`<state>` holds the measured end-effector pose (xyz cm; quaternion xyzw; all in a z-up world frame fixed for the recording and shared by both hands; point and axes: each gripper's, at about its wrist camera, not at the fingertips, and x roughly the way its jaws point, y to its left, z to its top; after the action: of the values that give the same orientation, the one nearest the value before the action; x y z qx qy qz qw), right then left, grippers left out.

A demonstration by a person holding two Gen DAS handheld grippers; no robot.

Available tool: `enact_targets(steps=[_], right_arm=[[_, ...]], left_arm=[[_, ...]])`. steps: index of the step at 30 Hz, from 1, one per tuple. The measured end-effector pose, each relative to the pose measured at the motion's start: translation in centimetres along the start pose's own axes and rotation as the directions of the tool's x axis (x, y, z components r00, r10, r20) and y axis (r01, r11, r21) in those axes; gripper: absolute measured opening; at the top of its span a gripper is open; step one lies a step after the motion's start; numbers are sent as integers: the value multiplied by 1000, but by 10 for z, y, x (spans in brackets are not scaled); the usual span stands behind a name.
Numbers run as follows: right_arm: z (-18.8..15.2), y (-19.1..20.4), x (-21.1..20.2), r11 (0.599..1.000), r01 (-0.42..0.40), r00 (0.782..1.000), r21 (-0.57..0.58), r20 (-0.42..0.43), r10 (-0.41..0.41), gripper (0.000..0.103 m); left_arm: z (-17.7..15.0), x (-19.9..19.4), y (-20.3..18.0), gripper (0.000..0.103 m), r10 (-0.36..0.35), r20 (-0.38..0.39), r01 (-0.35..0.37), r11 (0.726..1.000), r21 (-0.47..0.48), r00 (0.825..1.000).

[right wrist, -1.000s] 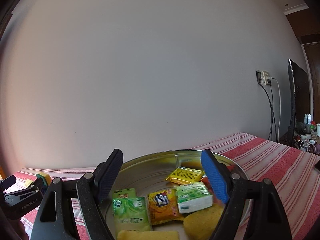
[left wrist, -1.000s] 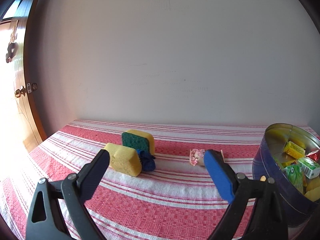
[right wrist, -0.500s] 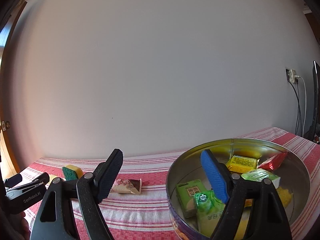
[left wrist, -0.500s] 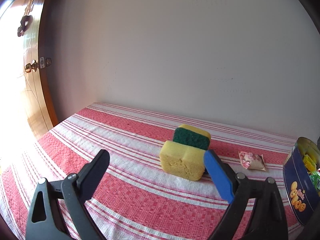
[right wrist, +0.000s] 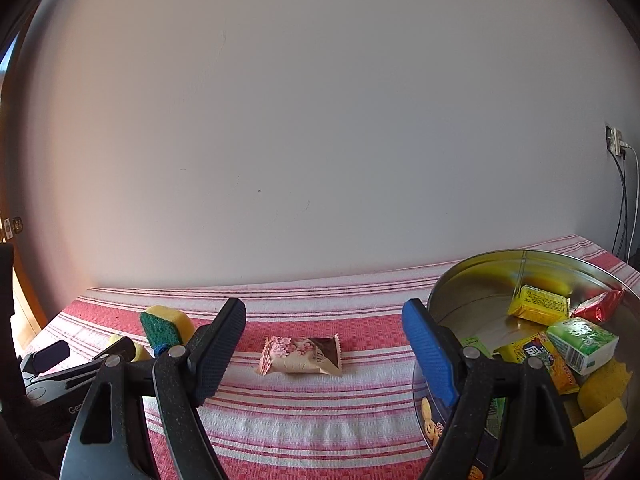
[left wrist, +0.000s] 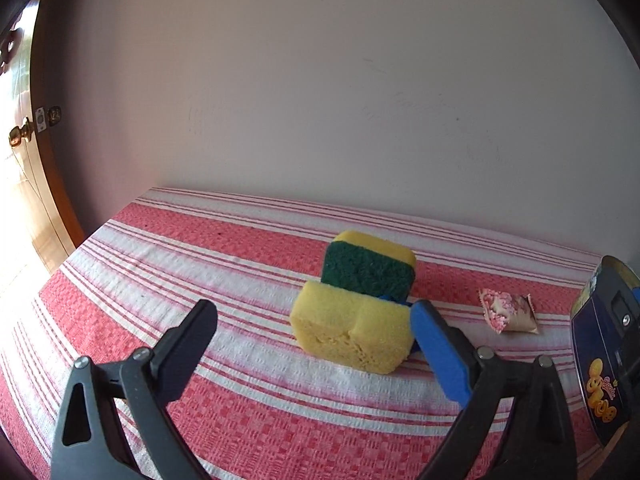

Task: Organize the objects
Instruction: 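Move both tools back to the yellow sponge and the pink-printed snack packet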

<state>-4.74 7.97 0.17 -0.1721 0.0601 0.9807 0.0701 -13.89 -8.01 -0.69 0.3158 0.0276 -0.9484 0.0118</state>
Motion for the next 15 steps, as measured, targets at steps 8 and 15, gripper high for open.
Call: enact_targets(steps=[8, 15], right_arm=[[-1, 5, 31, 1000, -22, 993, 11, -114, 23, 82], [-1, 7, 46, 999, -16, 986, 43, -166, 23, 82]], left_arm=[[9, 29, -3, 99, -105, -79, 105, 994, 2, 991], [7, 43, 12, 67, -257, -127, 245, 964, -100, 958]])
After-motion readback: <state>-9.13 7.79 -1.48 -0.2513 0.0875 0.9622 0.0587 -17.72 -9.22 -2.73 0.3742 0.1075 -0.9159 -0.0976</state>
